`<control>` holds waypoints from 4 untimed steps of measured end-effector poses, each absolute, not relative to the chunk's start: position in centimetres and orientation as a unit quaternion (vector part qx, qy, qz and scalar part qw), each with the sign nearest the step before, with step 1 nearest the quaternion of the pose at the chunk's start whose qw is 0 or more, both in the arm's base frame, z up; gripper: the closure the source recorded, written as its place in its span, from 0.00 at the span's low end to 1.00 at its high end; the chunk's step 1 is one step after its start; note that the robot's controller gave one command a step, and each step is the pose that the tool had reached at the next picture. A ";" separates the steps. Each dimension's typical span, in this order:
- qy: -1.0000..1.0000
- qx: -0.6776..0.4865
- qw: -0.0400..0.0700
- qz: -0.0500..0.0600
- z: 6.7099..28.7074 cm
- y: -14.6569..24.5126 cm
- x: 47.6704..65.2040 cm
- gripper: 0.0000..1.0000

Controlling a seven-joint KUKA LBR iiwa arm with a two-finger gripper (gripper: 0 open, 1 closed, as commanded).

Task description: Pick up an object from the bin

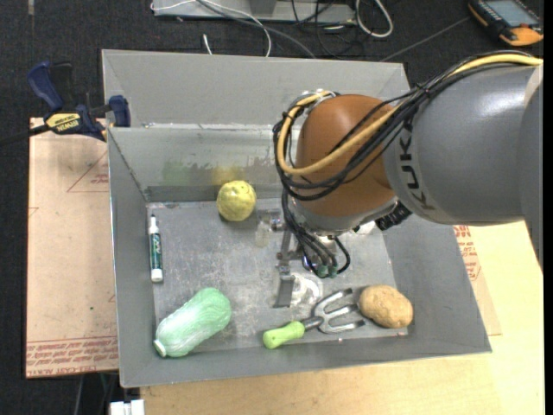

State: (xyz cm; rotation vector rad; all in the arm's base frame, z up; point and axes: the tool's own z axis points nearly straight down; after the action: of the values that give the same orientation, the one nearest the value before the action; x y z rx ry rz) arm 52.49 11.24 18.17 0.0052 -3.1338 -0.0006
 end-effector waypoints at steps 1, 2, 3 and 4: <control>-1.000 0.000 0.000 -0.001 18.6 11.2 52.7 0.00; -0.998 0.063 0.003 -0.001 13.5 18.7 48.6 0.00; -0.986 0.169 -0.003 0.000 13.5 21.3 48.0 0.00; -0.989 0.145 0.001 -0.002 13.7 21.0 49.4 0.00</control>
Offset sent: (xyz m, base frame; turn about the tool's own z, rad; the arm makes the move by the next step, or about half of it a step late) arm -0.0371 0.0705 -0.0441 -0.1128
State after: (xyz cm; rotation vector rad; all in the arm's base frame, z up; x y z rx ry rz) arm 49.39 21.04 13.70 0.4566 -3.1072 -0.0054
